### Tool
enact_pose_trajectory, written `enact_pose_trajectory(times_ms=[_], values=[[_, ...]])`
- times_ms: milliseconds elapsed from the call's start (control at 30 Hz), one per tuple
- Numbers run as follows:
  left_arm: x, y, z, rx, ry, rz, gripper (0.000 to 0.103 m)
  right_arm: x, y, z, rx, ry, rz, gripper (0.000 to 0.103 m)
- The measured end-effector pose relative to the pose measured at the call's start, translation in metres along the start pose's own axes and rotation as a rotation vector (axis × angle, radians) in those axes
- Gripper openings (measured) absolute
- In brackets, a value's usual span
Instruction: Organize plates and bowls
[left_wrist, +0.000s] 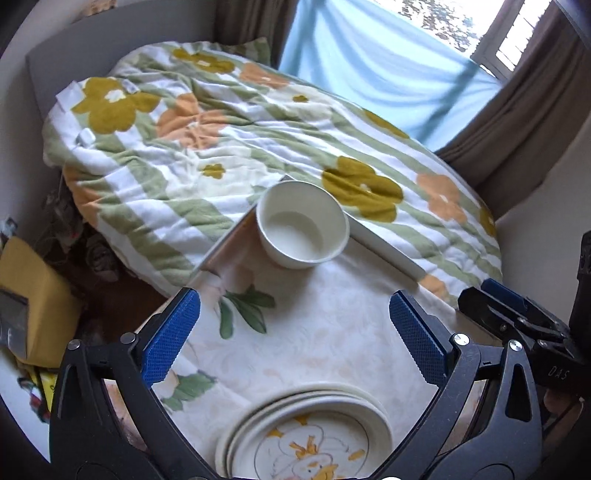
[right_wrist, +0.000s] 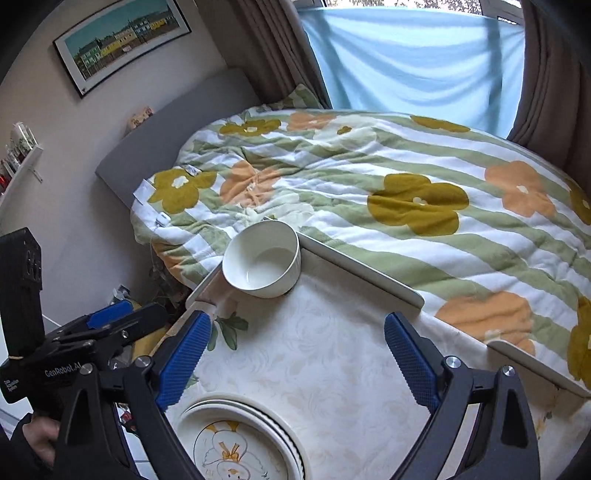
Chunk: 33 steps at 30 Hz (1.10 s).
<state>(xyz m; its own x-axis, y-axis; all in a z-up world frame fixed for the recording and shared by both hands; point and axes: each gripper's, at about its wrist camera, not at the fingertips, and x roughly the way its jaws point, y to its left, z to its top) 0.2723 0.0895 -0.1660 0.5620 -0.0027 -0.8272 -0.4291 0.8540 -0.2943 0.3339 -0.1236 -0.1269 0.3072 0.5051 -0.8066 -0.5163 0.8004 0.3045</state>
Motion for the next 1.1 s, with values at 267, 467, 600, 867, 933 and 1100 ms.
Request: enact_pose_trajectory(times_ms=[267,467,600,867,933,1100], values=[[0.085,0.038,0.026,-0.159,0.068,0.011,0.085,0.104,-0.015,0.035,0.075,0.103,0.053,0.093],[0.134,0.031,0.028,-0.124,0.118,-0.006,0.038,0.157,-0.026,0.036,0.158,0.173,0.132,0.057],[0.153,0.028,0.031,-0.1,0.124,-0.012,0.026,0.174,-0.022,0.036,0.154,0.175,0.163,0.038],[0.156,0.028,0.034,-0.071,0.097,0.006,0.021,0.18,-0.019,0.036,0.149,0.147,0.169,0.023],[0.153,0.026,0.034,-0.053,0.088,0.014,0.021,0.178,-0.019,0.036,0.15,0.143,0.167,0.022],[0.131,0.015,0.035,-0.008,0.045,0.014,0.021,0.158,-0.015,0.033,0.138,0.105,0.175,0.022]])
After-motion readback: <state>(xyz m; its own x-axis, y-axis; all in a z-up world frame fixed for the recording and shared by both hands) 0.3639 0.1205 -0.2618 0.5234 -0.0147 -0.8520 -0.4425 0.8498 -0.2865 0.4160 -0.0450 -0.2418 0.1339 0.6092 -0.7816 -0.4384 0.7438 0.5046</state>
